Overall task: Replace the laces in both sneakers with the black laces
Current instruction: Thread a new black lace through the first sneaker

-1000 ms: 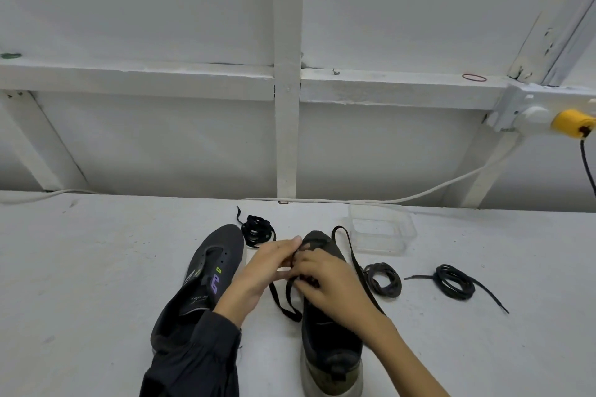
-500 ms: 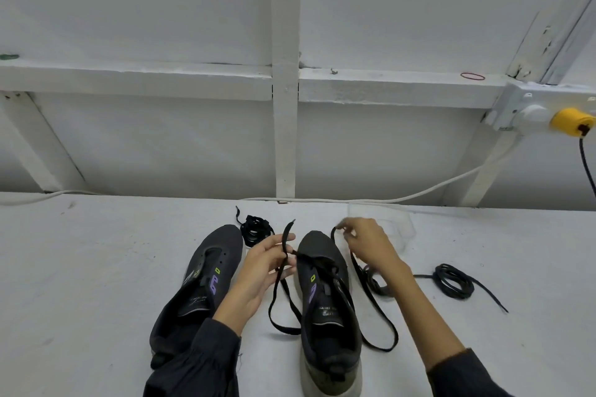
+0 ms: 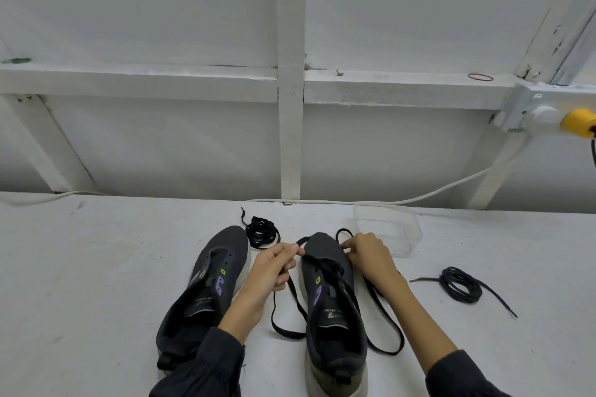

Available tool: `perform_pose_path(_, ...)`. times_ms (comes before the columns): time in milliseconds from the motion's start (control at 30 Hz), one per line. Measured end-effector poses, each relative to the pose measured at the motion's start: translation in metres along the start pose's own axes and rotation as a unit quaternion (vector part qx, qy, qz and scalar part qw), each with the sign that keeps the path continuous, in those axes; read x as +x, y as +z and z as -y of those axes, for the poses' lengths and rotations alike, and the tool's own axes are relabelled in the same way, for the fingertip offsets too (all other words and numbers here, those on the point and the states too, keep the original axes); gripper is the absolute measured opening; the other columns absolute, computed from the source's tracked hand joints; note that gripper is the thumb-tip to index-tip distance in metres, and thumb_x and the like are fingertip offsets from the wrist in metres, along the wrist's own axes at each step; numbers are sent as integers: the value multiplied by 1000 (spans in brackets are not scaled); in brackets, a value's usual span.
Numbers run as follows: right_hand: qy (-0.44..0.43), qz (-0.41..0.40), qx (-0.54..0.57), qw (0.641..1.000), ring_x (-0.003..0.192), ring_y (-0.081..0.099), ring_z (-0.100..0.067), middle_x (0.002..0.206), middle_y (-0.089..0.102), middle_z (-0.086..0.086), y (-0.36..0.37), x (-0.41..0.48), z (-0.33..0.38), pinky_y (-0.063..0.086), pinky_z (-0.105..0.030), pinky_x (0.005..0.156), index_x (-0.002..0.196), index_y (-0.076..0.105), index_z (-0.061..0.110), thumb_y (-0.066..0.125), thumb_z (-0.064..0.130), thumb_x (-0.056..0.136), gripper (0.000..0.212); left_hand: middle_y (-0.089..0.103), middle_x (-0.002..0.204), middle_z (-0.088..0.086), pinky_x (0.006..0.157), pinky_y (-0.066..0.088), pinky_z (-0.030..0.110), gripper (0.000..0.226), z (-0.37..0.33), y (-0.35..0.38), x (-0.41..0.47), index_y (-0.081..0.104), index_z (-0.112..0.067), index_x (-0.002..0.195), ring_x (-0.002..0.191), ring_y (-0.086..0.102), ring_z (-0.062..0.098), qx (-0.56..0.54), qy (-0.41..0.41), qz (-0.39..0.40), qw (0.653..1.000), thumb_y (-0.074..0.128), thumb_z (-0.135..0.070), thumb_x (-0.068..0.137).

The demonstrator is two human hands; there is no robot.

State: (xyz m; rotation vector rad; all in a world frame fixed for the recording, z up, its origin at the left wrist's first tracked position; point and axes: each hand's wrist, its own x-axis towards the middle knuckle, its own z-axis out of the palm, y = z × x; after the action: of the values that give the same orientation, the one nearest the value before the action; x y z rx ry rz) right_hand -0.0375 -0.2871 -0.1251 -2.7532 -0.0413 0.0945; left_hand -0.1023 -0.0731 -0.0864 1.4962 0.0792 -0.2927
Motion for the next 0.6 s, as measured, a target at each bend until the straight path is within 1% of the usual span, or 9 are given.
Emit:
perform_pose_path(67, -3, -10, -19, 1000, 97, 63, -29, 106, 71, -7, 2, -2, -2, 39, -26, 67, 114, 73, 29, 52, 8, 87, 40, 40, 60, -7, 45, 20, 16, 22, 1, 1, -1, 66, -9, 96, 46, 27, 6, -4, -6, -4, 1000, 50, -24, 100)
perform_pose_path(233, -13, -16, -59, 998, 101, 62, -24, 107, 70, -2, 3, -6, -10, 38, -27, 68, 109, 74, 29, 56, 17, 91, 28, 42, 58, -8, 44, 22, 15, 25, 4, 1, -3, 66, -3, 103, 44, 29, 5, -5, -26, -15, 1000, 50, -22, 100)
perform_pose_path(300, -12, -21, -66, 998, 103, 61, -23, 109, 69, -2, 4, -6, -11, 39, -28, 69, 112, 71, 26, 56, 20, 93, 26, 42, 58, -8, 44, 22, 15, 27, 5, 1, -4, 66, -1, 106, 44, 29, 5, -5, -31, -20, 999, 50, -22, 100)
perform_pose_path(333, -12, -23, -69, 997, 104, 60, -24, 110, 69, -3, 5, -6, -11, 41, -29, 71, 118, 67, 26, 55, 21, 93, 28, 42, 58, -8, 44, 22, 15, 27, 5, 1, -5, 66, -1, 107, 44, 29, 5, -5, -33, -21, 999, 50, -22, 100)
perform_pose_path(400, -23, -12, -63, 998, 101, 60, -27, 106, 69, -6, 5, -7, -10, 46, -32, 72, 131, 56, 33, 52, 19, 92, 42, 42, 58, -8, 44, 22, 16, 27, 6, 1, -6, 66, 0, 107, 45, 29, 5, -5, -35, -19, 999, 50, -21, 100)
perform_pose_path(467, -40, 16, -62, 997, 93, 61, -28, 96, 67, -8, 5, -8, -9, 42, -32, 66, 138, 46, 47, 47, 18, 94, 53, 42, 58, -8, 44, 22, 16, 27, 6, 2, -6, 65, 0, 107, 44, 29, 5, -7, -38, -18, 999, 50, -21, 100)
perform_pose_path(533, -49, 25, -73, 996, 91, 61, -28, 95, 67, -9, 5, -7, -8, 38, -31, 64, 139, 41, 54, 42, 18, 97, 55, 42, 59, -8, 44, 22, 15, 27, 7, 2, -6, 65, -1, 107, 44, 30, 5, -5, -43, -13, 999, 50, -21, 100)
perform_pose_path(600, -48, 16, -74, 996, 92, 62, -29, 97, 68, -9, 5, -6, -8, 39, -31, 64, 136, 46, 52, 41, 20, 98, 50, 42, 58, -8, 44, 22, 15, 27, 9, 3, -7, 65, -1, 107, 44, 30, 4, -2, -45, -8, 999, 49, -22, 100)
